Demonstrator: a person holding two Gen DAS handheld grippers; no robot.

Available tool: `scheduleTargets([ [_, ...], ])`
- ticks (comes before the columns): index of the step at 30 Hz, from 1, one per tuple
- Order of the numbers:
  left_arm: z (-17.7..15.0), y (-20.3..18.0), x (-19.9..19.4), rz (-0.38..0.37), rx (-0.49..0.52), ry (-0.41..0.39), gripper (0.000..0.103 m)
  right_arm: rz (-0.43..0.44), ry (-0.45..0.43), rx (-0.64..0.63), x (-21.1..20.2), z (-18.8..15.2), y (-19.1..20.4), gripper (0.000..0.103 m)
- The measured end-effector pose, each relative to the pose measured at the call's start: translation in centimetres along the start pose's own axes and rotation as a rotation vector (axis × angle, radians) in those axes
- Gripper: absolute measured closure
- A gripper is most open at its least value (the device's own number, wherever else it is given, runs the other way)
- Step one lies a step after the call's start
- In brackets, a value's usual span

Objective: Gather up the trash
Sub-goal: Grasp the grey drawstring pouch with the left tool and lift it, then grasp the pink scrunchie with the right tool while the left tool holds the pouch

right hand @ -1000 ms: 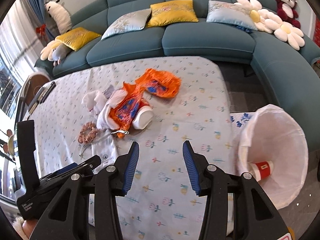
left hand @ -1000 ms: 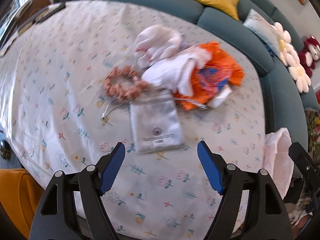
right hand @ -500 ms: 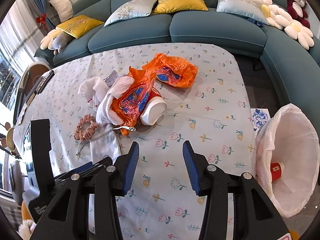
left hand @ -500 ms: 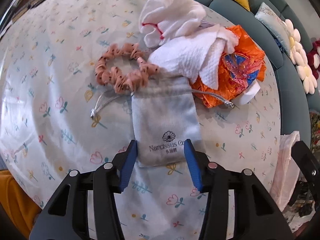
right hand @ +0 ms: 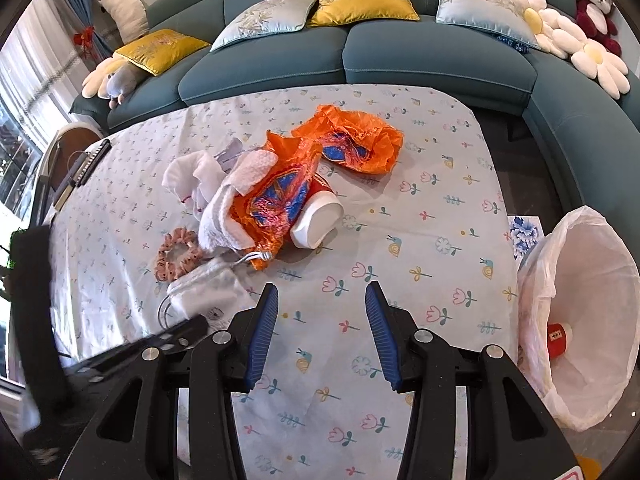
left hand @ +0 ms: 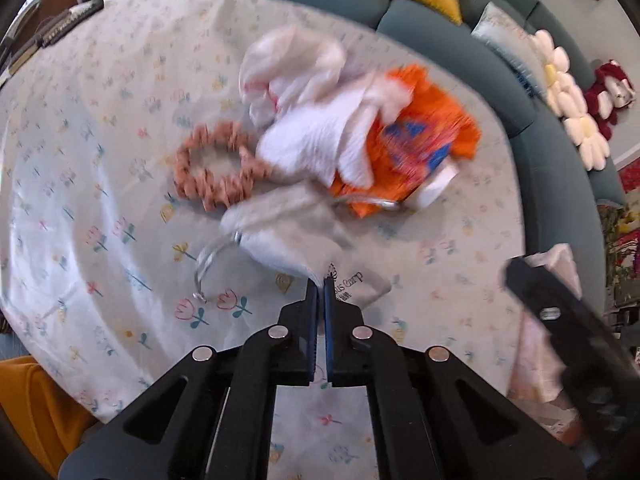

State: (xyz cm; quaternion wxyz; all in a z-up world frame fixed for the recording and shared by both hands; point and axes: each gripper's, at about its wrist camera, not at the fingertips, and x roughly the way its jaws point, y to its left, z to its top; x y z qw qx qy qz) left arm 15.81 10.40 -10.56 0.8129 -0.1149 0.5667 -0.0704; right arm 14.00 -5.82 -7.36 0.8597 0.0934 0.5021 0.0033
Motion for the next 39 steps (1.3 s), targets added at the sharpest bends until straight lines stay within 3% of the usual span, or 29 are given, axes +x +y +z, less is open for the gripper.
scheduleTargets([
  [6,2.2,1.3,-5.4,-0.026,-0.024,-0.118,0.101,0.018,-0.025,-0.030,-1.1,0.2,2.1,0.058],
  [14,4.6,5.3,-8.9,0.024,-0.062,-0.215,0.101,0.080,0.005,-0.051,0.5,0.7,6.3,0.059],
  [28,6.5,12.3,-4.8,0.059,-0.143,-0.161,0.100,0.109,0.137,-0.073,10.4,2.0,12.9,0.062],
  [35,6.9,13.5,-2.8,0.060,-0.159,-0.131,0.100,0.095,0.200,-0.073,14.3,1.8,13.9,0.080],
  [37,6.8,13.6,-2.5,0.059,-0.163,-0.126,0.100,0.089,0.188,-0.090,14.3,1.3,14.0,0.081],
  [39,6.6,13.3,-2.4,0.059,-0.161,-0.121,0.100,0.087,0.192,-0.114,14.2,1.0,14.2,0.090],
])
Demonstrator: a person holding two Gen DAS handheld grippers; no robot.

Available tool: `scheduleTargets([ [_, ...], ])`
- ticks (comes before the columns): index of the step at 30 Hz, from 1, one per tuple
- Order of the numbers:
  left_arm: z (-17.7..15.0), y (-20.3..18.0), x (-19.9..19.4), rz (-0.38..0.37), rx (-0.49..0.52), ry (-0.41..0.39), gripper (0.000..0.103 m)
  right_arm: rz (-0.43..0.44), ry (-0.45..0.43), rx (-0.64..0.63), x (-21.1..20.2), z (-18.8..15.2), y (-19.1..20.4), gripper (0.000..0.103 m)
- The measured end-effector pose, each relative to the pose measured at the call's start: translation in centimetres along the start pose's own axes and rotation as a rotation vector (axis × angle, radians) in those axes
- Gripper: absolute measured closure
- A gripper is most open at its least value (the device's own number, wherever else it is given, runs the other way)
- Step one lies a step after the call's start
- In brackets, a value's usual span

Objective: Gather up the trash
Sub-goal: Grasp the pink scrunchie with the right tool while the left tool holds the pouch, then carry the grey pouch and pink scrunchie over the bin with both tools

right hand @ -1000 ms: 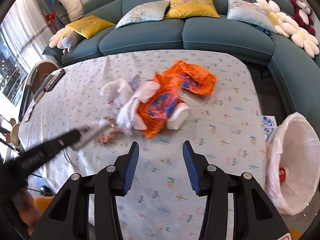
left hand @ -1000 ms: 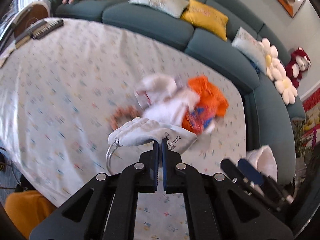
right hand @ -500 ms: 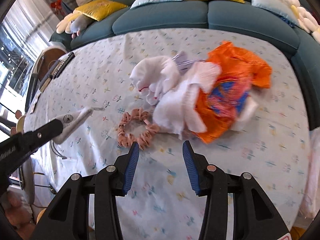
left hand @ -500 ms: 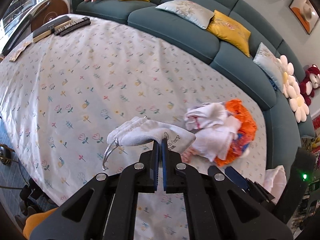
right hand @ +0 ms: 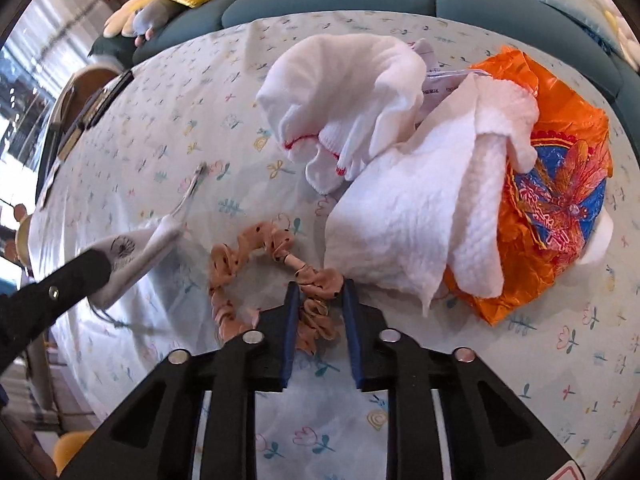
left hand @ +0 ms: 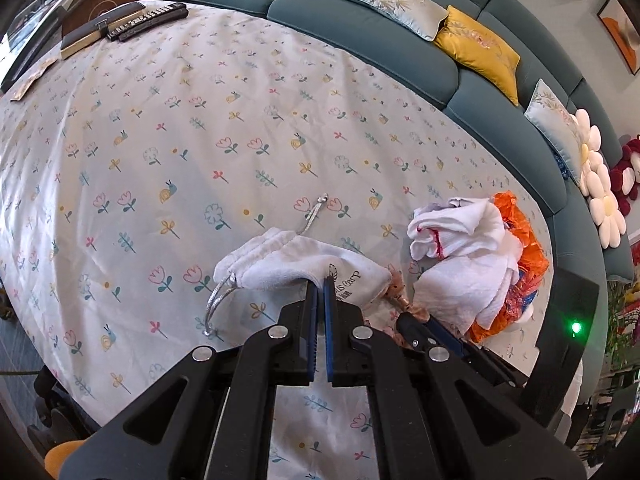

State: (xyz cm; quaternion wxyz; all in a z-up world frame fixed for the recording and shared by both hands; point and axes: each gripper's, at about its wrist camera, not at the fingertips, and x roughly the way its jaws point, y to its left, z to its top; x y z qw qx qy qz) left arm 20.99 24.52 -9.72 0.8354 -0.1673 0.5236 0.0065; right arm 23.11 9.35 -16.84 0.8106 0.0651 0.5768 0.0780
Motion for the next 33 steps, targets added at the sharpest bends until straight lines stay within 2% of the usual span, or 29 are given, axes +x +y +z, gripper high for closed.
scheduleTargets([
  [6,-1.2,-2.1,-1.1,-0.007,0.039,-0.003,0.100,0.011,-0.019,0.004,-2.6,-1.8,-1.3,0.094],
  [11,-2.7,-5.5,-2.6,-0.026,0.095,-0.007,0.100,0.003,-0.086,0.054,-7.2,-3.1,-4.6,0.094],
  [22,-8.2,-18.3,-6.6,-0.130,0.306,-0.020,0.100,-0.059,-0.255,0.229,-18.1,-6.8,-16.2,0.094],
  [29,-12.1,-26.7,-8.0,-0.223,0.418,-0.004,0.100,-0.112,-0.325,0.338,-23.1,-10.0,-23.8,0.094],
  [33,-14.3,-30.7,-8.3,-0.251,0.487,0.002,0.100,-0.139,-0.358,0.413,-25.1,-12.1,-28.2,0.094],
])
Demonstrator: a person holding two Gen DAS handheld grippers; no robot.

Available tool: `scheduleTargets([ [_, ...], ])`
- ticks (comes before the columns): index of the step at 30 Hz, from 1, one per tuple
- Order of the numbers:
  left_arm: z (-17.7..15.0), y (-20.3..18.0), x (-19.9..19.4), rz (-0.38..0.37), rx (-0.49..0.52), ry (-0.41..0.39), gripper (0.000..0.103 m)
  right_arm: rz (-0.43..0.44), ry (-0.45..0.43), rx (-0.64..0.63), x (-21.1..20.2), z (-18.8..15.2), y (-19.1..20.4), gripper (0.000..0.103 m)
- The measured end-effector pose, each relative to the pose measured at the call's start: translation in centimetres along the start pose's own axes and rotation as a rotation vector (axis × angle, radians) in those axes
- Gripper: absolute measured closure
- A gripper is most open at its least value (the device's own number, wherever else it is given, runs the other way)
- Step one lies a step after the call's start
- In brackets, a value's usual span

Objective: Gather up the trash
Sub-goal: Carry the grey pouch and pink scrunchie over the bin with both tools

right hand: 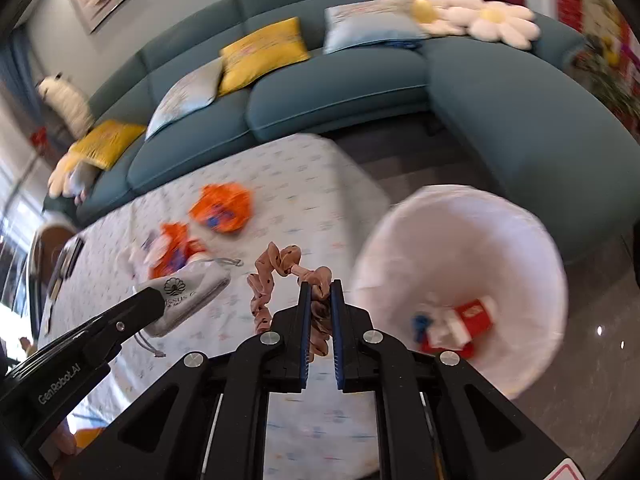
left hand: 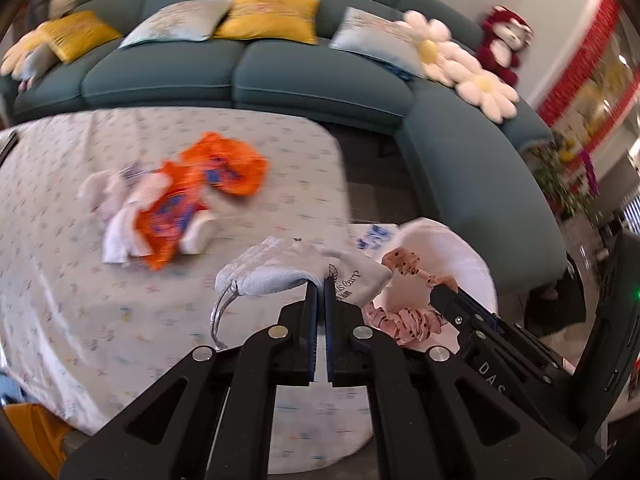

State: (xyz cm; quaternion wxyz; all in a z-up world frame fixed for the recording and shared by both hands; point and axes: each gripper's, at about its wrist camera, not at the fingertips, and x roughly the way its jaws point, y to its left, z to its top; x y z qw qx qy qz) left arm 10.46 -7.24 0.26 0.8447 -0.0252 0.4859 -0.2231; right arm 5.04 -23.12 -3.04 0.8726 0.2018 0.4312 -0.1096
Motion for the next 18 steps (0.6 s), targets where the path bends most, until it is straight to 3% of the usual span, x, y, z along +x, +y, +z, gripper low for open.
scheduleTargets([
  [9,-0.9,-7.8,2.6,-0.063,0.115,0.053,0.100,-0.062,-0.035,0.140,-2.2,-0.4,-8.8,0.094],
  [18,-1.2,-12.0,5.3,-0.095,0.172,0.105,0.099,-0.101,-0.054,0.243,-2.9,-0.7,-14.6,0.094],
])
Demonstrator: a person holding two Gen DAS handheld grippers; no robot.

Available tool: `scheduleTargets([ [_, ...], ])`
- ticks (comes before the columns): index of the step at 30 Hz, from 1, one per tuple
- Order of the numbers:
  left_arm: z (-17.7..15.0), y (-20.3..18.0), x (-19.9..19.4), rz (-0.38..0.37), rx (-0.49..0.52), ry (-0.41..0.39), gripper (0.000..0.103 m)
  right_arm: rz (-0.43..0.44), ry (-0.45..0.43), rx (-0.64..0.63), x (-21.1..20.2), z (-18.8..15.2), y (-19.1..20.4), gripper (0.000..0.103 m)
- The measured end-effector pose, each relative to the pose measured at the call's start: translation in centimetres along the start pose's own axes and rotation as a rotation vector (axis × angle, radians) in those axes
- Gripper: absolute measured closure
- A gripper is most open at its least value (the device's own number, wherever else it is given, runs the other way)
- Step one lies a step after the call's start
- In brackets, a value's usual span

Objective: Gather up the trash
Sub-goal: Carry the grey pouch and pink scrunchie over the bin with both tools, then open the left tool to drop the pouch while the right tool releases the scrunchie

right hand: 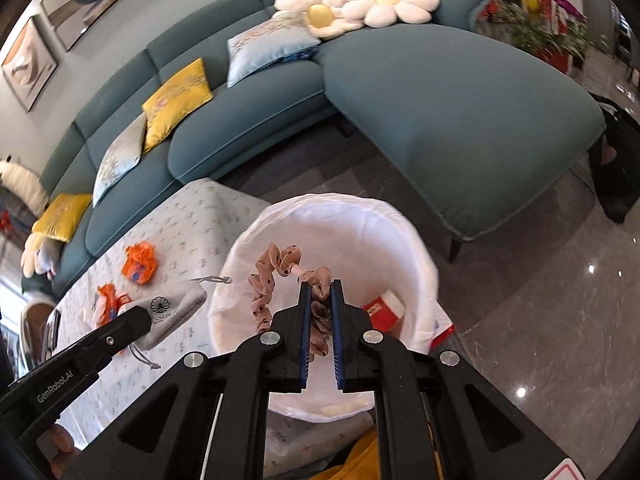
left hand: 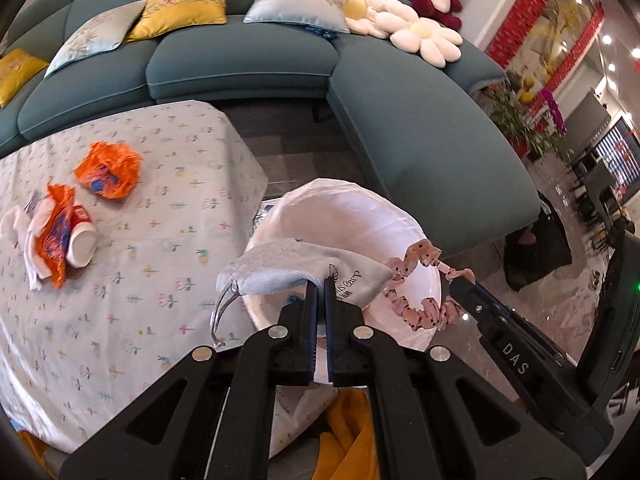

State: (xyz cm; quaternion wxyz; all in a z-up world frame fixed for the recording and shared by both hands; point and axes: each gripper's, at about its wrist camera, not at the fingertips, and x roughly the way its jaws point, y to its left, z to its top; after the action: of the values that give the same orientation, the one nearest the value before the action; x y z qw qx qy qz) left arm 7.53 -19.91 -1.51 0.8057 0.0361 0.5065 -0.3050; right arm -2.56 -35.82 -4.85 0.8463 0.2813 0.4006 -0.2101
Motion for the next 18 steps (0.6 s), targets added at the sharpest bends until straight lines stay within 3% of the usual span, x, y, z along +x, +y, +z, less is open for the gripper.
scheduleTargets([
  [3,0.4,-0.6,0.5,-0.003,0.004,-0.001,0.096,-0.004,0.001,0.014,0.2,0.2,-0.7,0.094],
  [5,0.5,-0.8,0.5,-0.002,0.004,-0.008,0.080,-0.002,0.003,0.016,0.4,0.2,-0.8,0.094],
  [6,0.6,-0.9,0.6,0.004,0.003,-0.009,0.064,-0.001,0.003,0.016,0.5,0.3,-0.8,0.094],
  [7,0.6,-0.9,0.5,0.012,0.002,-0.016,0.060,0.001,0.004,0.013,0.6,0.3,-0.7,0.094],
  [18,0.4,0.4,0.5,0.044,-0.016,-0.015,0.060,0.020,0.021,-0.012,1.6,0.3,0.7,0.093],
])
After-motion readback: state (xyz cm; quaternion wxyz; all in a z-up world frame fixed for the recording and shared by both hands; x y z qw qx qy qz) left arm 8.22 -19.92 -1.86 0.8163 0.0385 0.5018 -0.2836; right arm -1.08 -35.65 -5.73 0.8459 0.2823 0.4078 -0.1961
